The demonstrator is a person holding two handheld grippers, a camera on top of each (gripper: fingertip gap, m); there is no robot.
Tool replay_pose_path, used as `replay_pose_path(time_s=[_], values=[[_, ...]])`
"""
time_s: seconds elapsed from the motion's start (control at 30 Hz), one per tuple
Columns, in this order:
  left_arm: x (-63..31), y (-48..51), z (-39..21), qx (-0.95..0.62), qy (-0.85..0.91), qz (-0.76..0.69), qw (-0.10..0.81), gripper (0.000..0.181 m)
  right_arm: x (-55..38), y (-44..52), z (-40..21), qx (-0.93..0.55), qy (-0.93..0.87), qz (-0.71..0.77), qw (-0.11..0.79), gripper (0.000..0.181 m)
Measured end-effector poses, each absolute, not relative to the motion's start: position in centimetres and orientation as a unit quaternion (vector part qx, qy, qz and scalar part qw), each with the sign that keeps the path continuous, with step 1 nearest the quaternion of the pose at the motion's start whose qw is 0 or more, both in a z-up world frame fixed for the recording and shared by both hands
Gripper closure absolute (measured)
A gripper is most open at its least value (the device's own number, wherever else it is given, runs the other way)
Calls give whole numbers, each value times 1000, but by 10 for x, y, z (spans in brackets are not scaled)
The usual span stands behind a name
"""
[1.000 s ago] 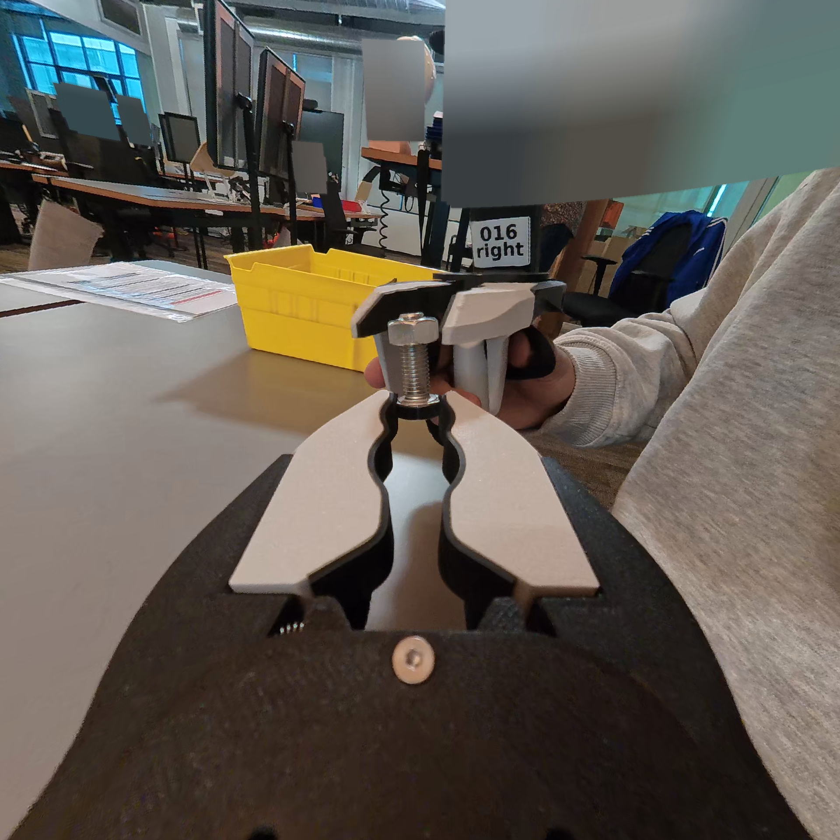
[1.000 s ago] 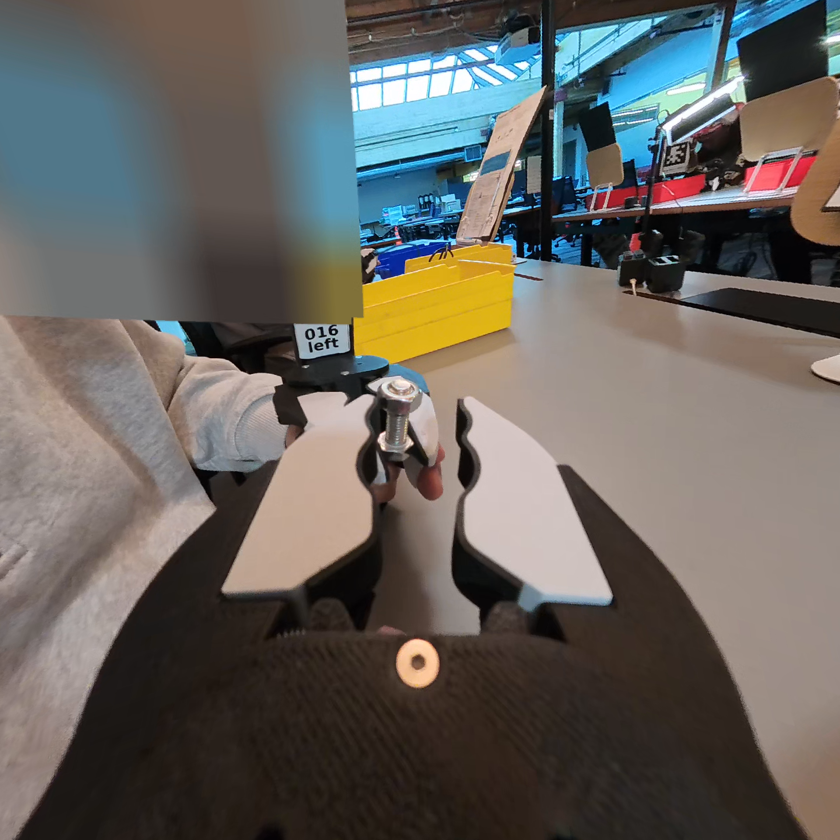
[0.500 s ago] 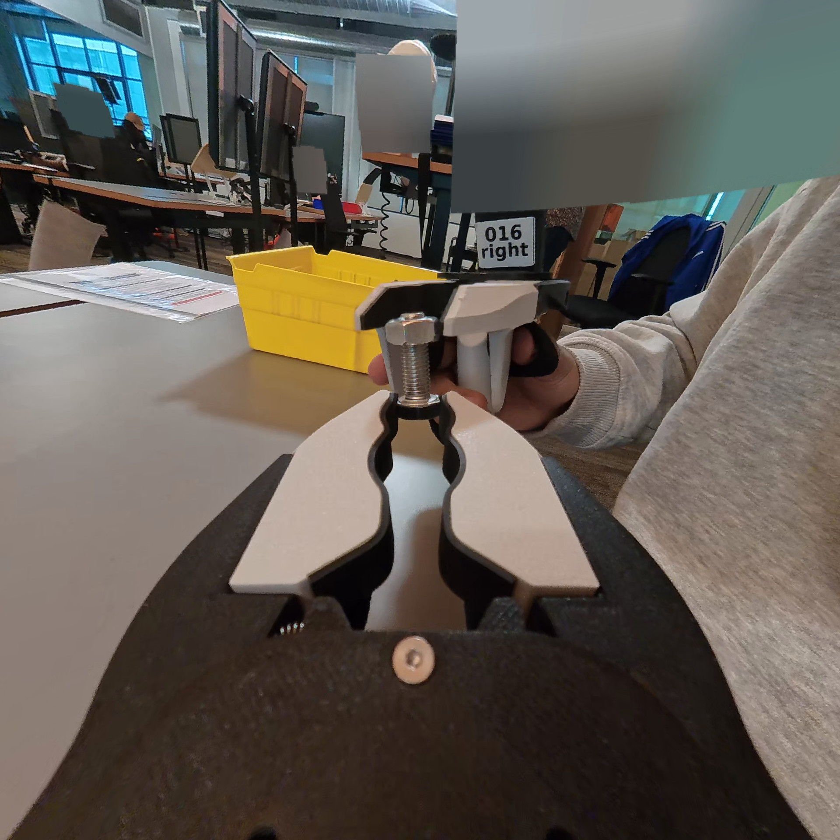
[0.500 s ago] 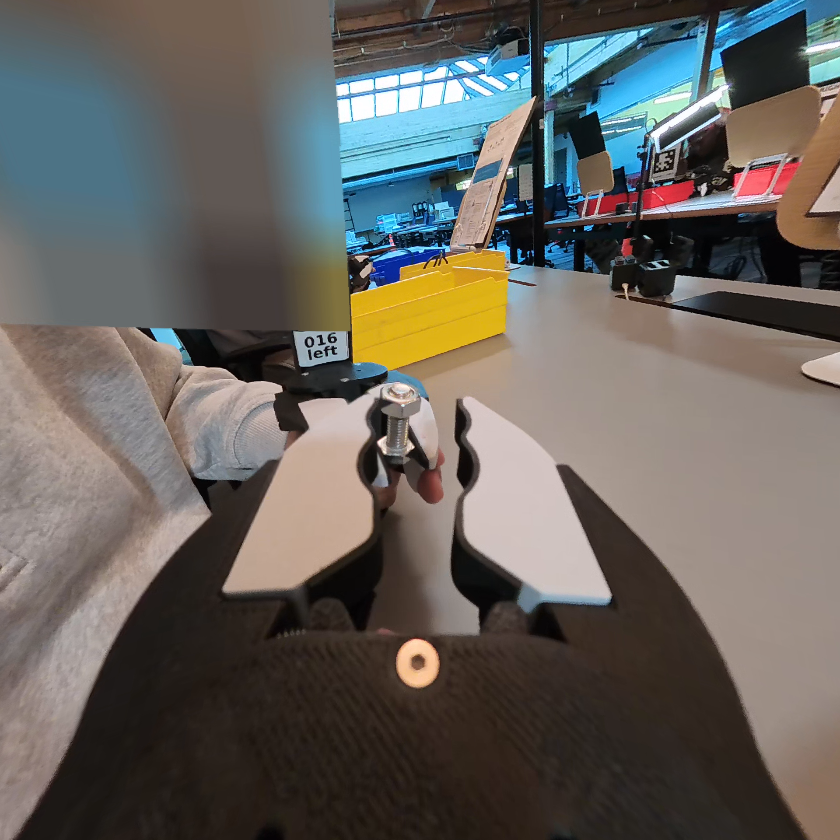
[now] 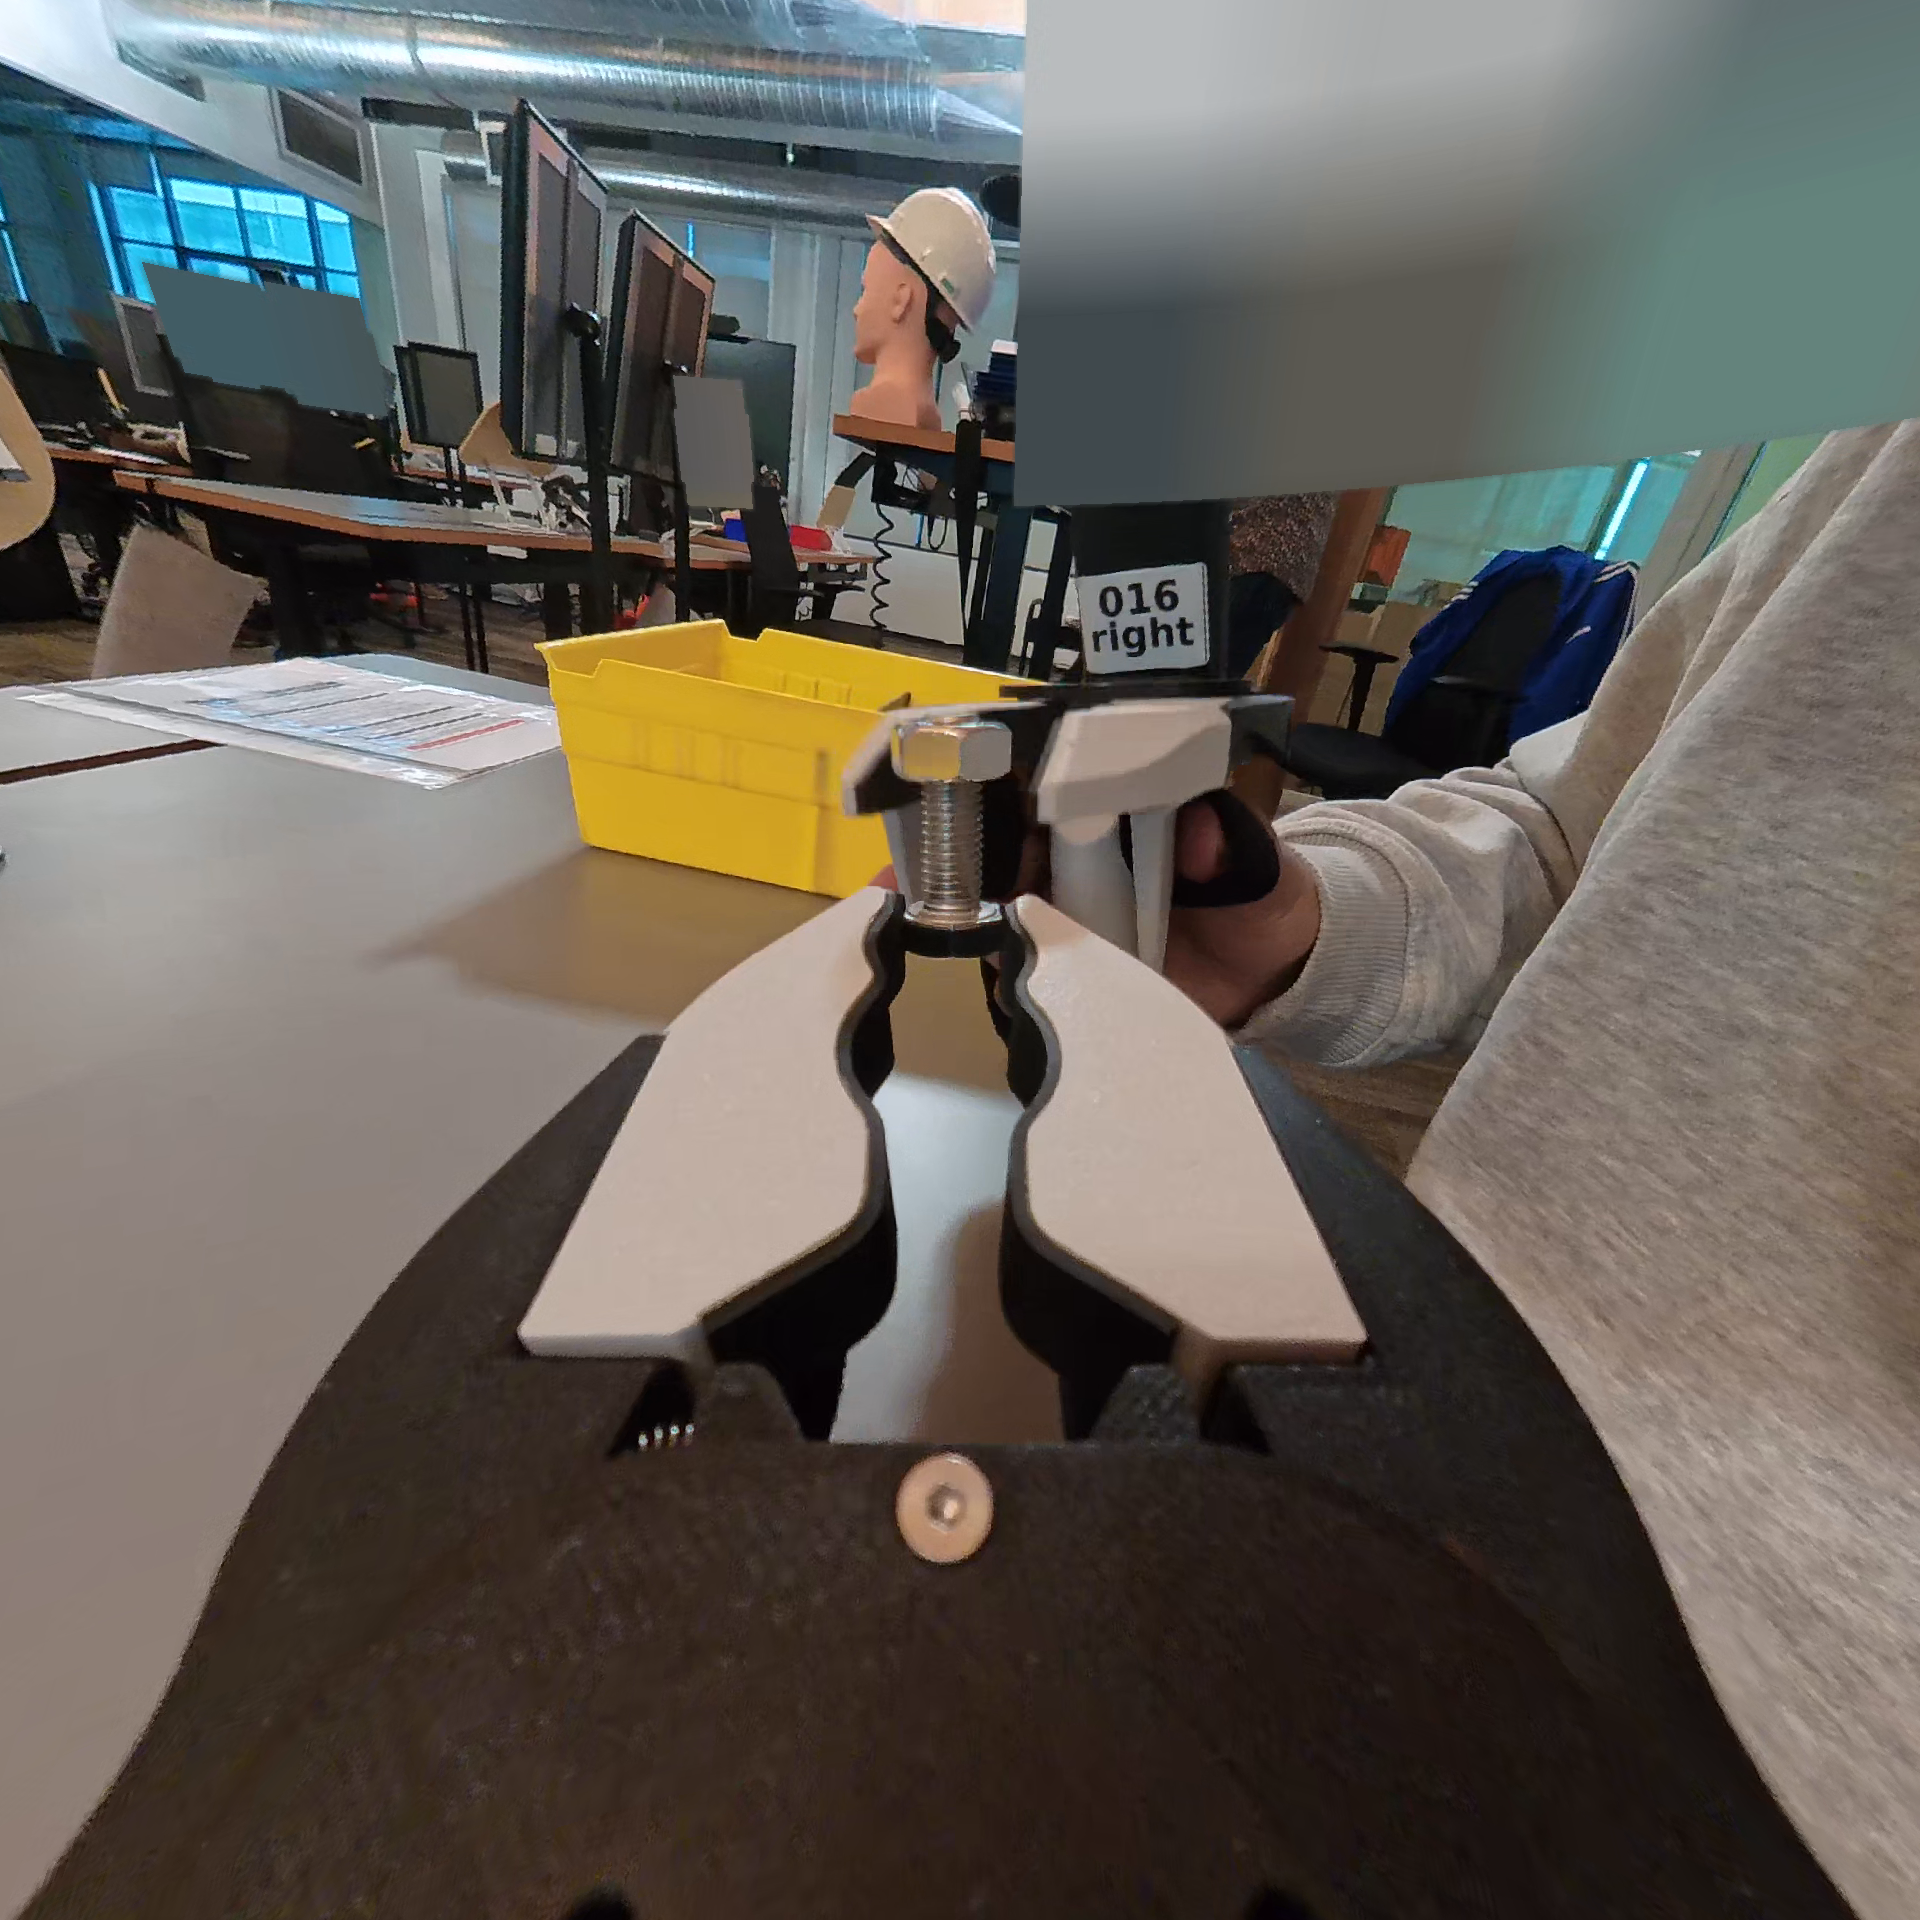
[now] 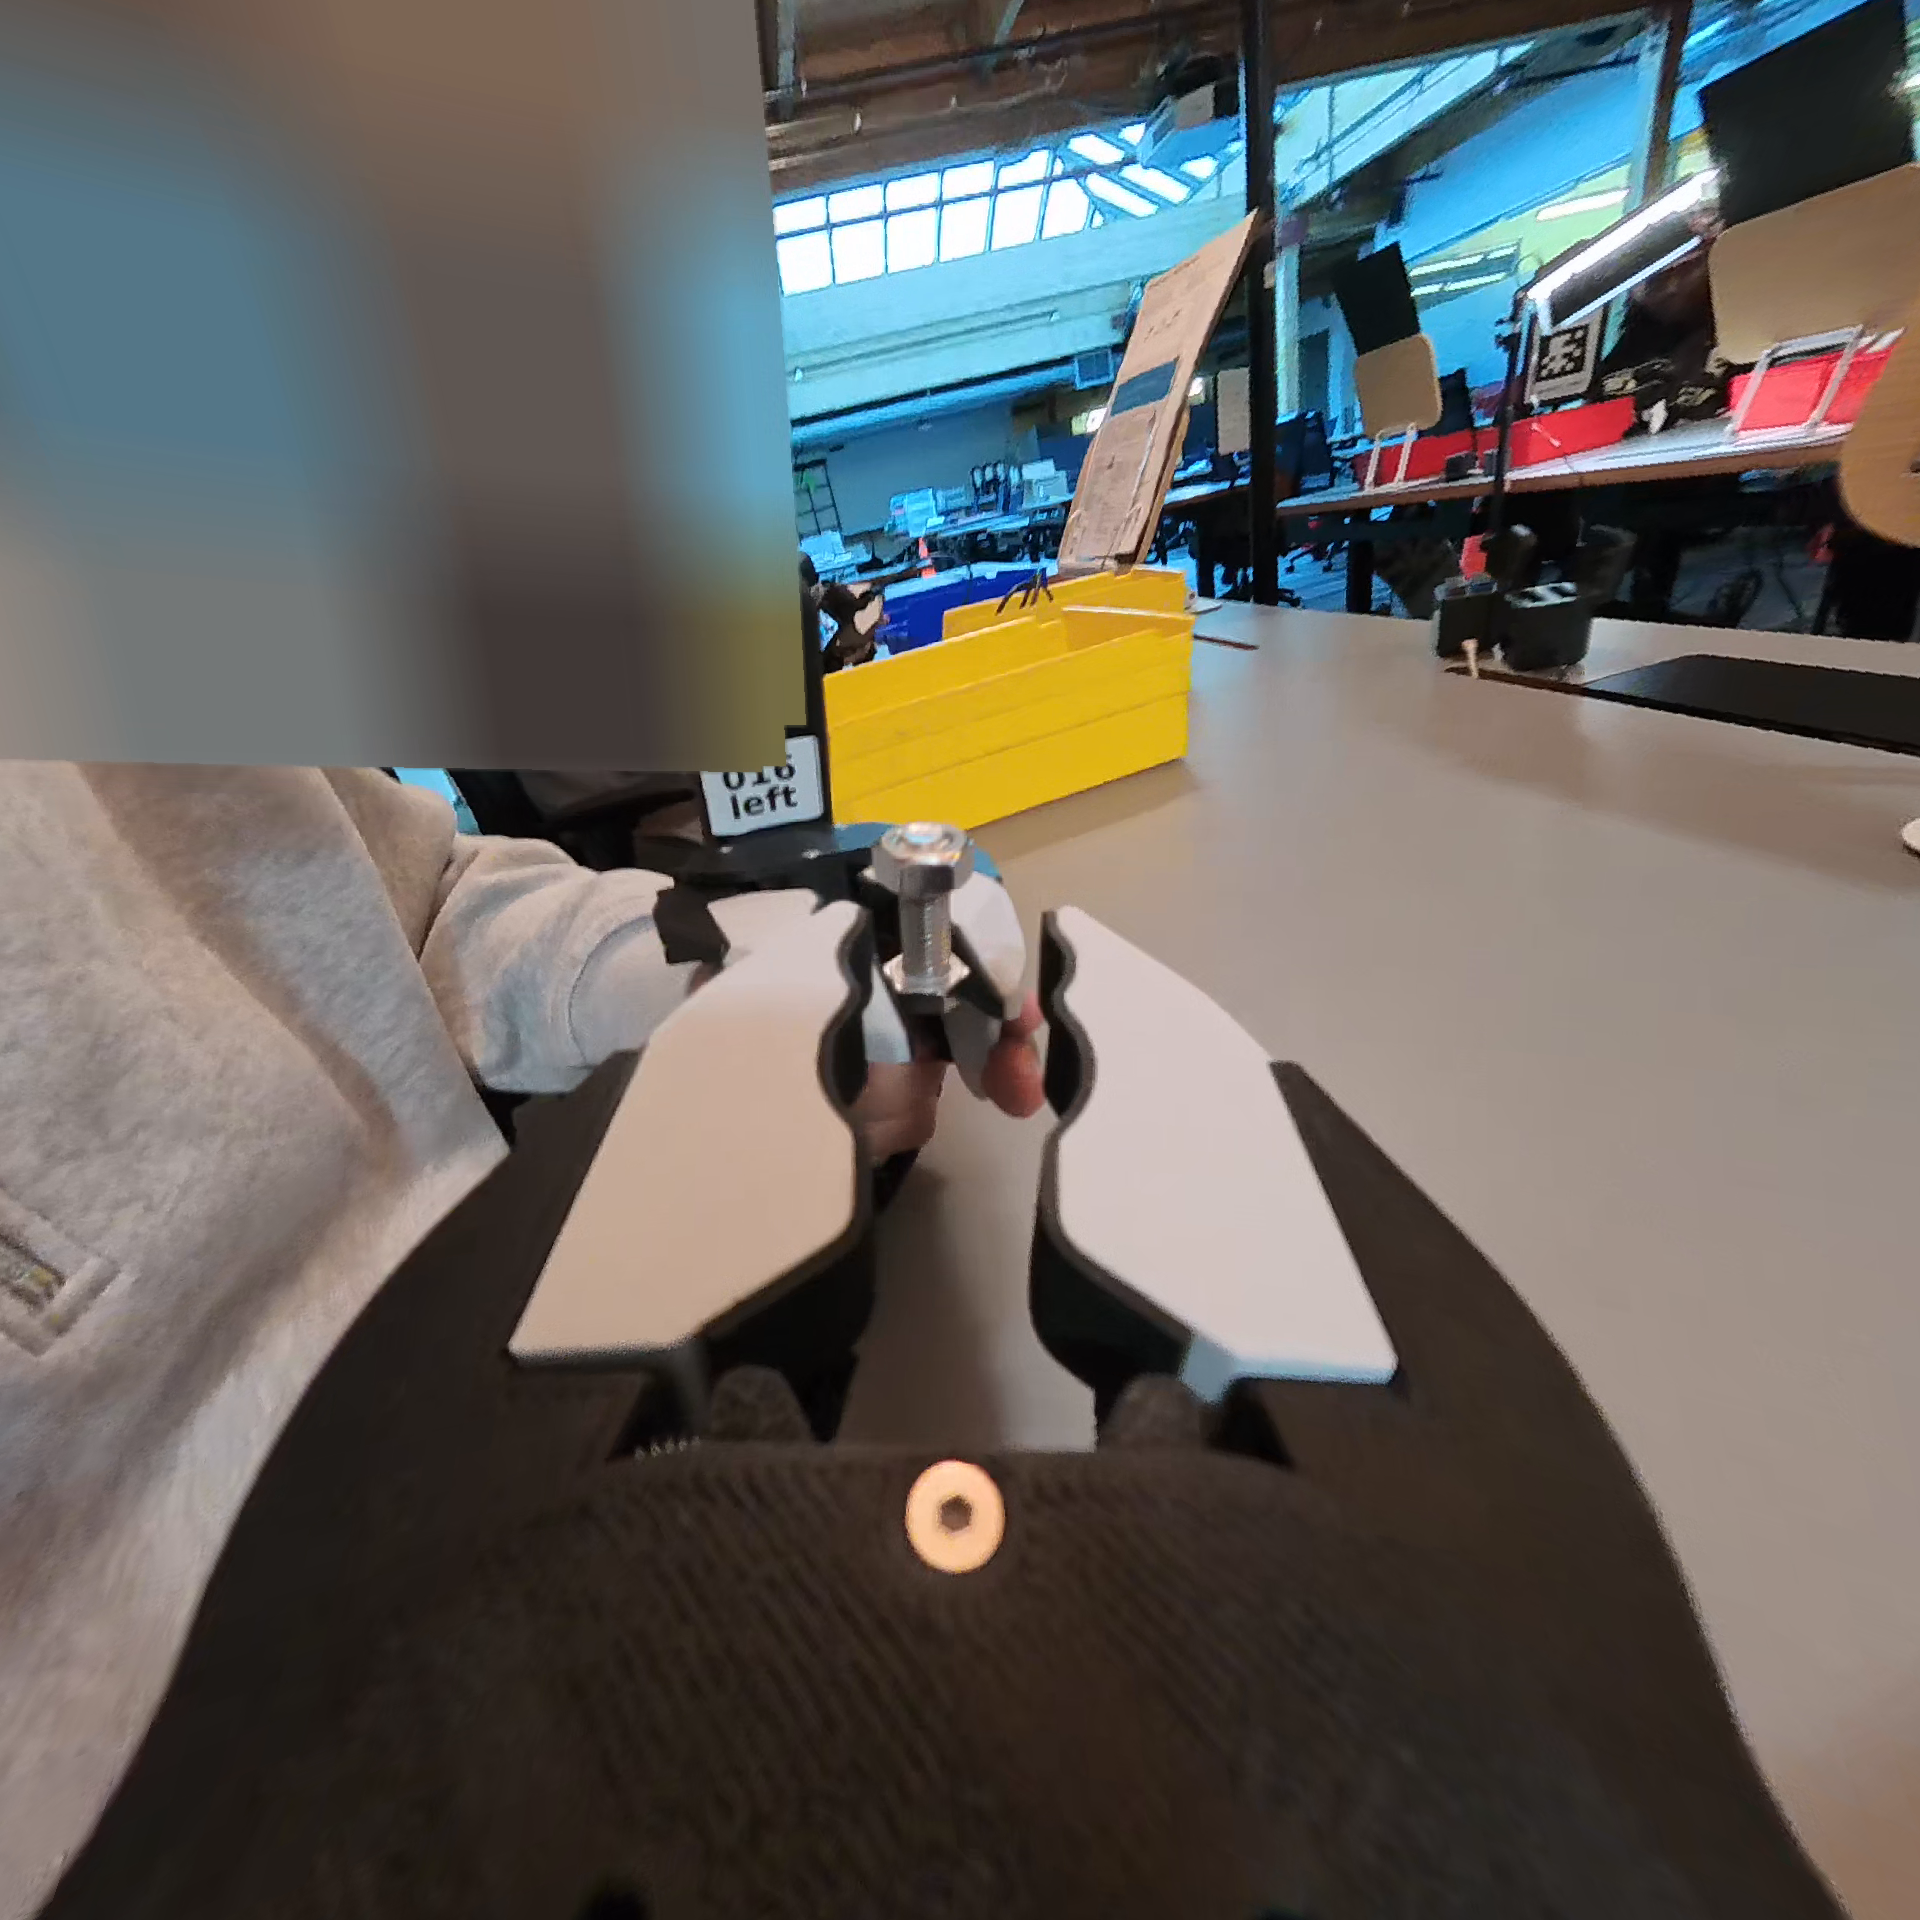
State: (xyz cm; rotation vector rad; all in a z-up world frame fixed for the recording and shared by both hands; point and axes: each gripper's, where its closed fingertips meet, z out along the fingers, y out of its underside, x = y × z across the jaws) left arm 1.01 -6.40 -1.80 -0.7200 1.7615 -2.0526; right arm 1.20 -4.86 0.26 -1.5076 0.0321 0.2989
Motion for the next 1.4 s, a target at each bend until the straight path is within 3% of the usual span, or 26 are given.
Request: replay_pose_path(time_s=[0.33, 0.57, 0.7, 1.23, 1.4], values=[[6, -72, -24, -241, 639, -713, 162, 163, -1, -45, -6, -707, -12, 127, 695, 171], [12, -68, -29, -263, 645, -697, 172, 152, 4, -47, -11, -724, -25, 100, 682, 172], [10, -69, -28, -254, 648, -696, 173, 163, 6, -48, -12, -727, -27, 100, 679, 171], [8, -72, -30, -243, 660, -690, 171, 164, 1, -48, -11, -722, -39, 112, 682, 171], [10, -70, -30, -250, 656, -691, 171, 164, 4, -49, -5, -708, -28, 115, 696, 158]])
